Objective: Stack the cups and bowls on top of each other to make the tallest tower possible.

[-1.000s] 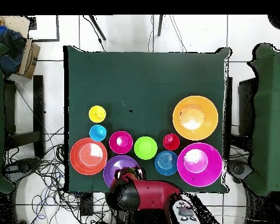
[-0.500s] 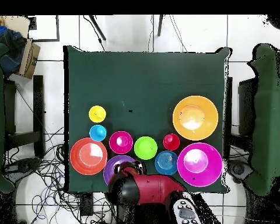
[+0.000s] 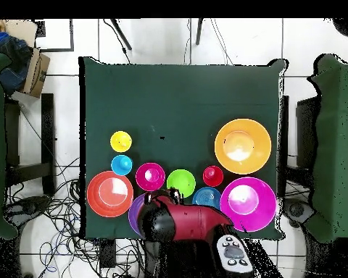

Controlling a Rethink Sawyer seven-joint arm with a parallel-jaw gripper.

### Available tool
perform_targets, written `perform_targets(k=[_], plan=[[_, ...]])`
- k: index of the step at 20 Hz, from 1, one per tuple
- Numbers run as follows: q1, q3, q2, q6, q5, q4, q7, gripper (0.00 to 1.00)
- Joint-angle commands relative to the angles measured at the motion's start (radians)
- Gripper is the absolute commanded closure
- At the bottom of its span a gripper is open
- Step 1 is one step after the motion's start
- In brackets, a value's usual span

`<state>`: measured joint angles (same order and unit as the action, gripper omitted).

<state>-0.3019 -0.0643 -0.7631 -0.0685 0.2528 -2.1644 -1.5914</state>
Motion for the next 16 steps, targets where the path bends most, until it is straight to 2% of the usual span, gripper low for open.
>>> perform_targets(k=[1,16], plan=[[0.012,-0.089,0.089,-0.128,-0.032,0.138,-0.088,0.00],[0.011,-0.108,0.083,-0.191,-0.043,0.174,-0.091,0.00]])
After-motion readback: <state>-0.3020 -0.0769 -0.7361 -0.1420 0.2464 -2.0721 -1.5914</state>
